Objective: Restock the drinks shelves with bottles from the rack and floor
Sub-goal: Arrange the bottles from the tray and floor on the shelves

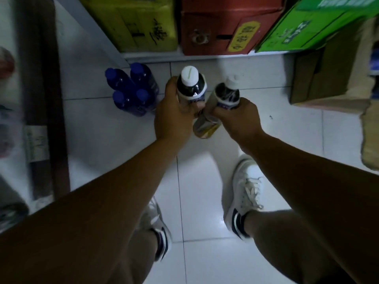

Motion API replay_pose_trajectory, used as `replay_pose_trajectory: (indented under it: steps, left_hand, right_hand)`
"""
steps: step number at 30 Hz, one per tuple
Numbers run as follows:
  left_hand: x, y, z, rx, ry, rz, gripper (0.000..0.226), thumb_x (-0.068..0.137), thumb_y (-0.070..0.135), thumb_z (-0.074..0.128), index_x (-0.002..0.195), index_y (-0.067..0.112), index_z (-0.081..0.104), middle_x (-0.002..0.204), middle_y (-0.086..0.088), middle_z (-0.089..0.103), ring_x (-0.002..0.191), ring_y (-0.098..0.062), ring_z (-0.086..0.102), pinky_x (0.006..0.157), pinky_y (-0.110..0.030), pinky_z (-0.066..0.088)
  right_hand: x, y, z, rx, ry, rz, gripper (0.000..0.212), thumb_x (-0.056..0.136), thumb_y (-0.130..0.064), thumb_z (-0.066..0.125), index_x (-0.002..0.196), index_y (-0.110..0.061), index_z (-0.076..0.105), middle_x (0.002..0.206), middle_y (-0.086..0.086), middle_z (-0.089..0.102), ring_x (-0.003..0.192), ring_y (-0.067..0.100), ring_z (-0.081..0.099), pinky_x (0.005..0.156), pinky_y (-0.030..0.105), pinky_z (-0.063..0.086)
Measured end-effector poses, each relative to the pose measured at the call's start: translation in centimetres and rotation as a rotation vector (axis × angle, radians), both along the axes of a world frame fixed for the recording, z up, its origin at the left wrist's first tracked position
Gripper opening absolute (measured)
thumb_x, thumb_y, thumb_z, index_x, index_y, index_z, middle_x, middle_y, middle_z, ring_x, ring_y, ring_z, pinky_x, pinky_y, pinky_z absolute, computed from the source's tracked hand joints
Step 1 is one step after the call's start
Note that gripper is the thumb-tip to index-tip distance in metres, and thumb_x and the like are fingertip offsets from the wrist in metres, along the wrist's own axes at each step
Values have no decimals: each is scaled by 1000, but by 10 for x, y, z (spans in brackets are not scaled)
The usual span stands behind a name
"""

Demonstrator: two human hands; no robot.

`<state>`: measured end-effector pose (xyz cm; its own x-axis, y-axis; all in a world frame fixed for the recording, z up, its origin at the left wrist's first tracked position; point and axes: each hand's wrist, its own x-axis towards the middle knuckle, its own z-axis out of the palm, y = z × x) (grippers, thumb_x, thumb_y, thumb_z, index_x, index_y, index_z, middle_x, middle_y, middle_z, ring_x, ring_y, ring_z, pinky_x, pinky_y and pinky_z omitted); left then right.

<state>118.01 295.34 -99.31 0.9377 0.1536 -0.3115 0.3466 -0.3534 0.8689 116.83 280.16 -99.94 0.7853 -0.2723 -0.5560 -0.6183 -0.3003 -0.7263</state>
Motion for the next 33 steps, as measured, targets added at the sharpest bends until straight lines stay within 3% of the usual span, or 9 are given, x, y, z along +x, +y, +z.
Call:
replay_pose_trajectory:
  steps: [3,6,10,13,16,21,25,29,33]
  left_hand:
    - [-28,12,66,-24,15,18,66,76,20,82,134,21,52,130,6,62,119,-13,57,98,-34,51]
    - [-55,27,146,-27,8,50,68,71,27,86,132,19,58,126,4,66,115,-12,61,97,-29,50]
    - [-71,51,267,-146,-62,170,36,81,27,79,114,15,66,105,8,72,103,-7,67,88,-28,56]
    - [-74,69,363,-220,-106,239,10,84,36,74,92,32,69,87,19,74,90,0,69,76,-22,56]
    - [-77,82,444,-331,-50,380,14,82,48,70,77,36,76,86,13,76,89,-8,72,80,-36,59]
    - [-77,84,543,-870,45,548,58,98,60,35,133,19,58,127,-9,66,116,-28,64,101,-49,50]
    - [-70,98,607,-1021,98,415,79,86,73,35,139,17,52,129,-14,62,119,-33,59,105,-54,44]
    - [-62,121,666,-953,-10,333,48,69,34,78,110,13,64,101,-10,69,99,-29,65,95,-48,53]
    - [-53,136,712,-690,-228,350,45,69,17,81,111,13,63,98,-10,74,89,-29,72,77,-44,60]
  right_hand:
    - [-28,1,67,2,24,50,28,62,-27,84,89,-23,74,82,-9,75,76,4,70,68,24,56]
    - [-44,6,148,4,16,69,38,62,-27,83,97,-15,72,88,-1,75,80,12,71,67,29,56]
    - [-49,17,270,89,-70,15,62,60,-19,83,112,2,58,101,15,69,90,25,70,74,40,59]
    - [-50,26,362,179,-152,35,52,60,-15,79,106,4,62,95,16,72,84,23,71,71,38,59]
    - [-55,42,446,291,-273,56,35,59,-19,72,93,-12,69,80,4,73,73,10,68,64,23,54]
    - [-53,70,547,434,-249,-69,68,51,-39,76,112,-15,60,105,6,71,94,19,71,76,33,59]
    - [-35,88,617,435,-199,10,64,61,-46,80,110,-15,54,102,5,69,80,13,73,59,29,56]
    - [-16,98,679,618,-49,179,28,87,-31,72,102,-8,66,78,7,75,60,17,71,50,24,53]
    - [-8,107,725,659,-22,349,21,84,-9,72,103,-7,66,73,5,75,61,16,71,53,26,56]
